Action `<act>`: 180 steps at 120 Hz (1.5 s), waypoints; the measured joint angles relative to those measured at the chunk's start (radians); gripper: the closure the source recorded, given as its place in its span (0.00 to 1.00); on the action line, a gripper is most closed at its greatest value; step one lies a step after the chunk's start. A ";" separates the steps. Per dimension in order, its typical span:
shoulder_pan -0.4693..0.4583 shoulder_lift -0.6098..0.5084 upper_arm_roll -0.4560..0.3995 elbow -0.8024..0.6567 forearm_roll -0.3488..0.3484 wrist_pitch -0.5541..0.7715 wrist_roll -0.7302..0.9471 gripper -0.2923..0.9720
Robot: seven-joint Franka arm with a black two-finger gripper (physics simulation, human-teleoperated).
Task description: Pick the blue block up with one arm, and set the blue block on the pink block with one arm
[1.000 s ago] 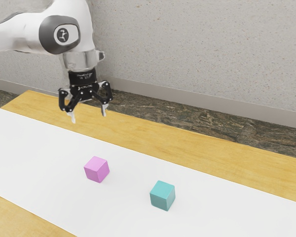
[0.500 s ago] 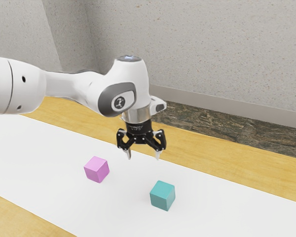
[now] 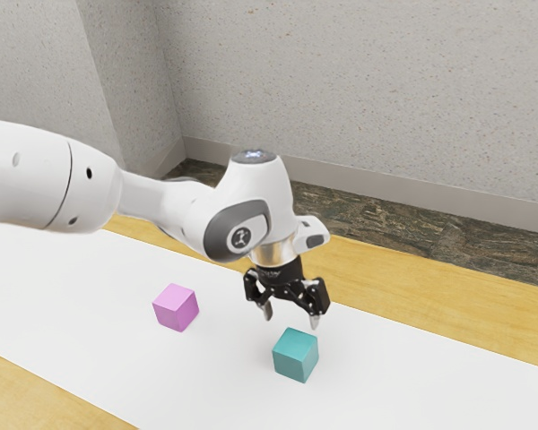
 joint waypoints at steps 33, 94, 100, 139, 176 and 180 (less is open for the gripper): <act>-0.008 0.011 -0.002 -0.034 -0.010 0.049 0.059 0.23; -0.036 -0.013 -0.012 -0.110 -0.057 0.102 0.116 0.23; -0.036 -0.010 -0.013 -0.110 -0.058 0.106 0.119 0.23; -0.033 0.034 -0.014 -0.111 -0.070 0.134 0.136 0.23; -0.033 0.043 -0.013 -0.111 -0.080 0.156 0.137 0.37; -0.033 0.043 -0.013 -0.111 -0.079 0.157 0.136 0.39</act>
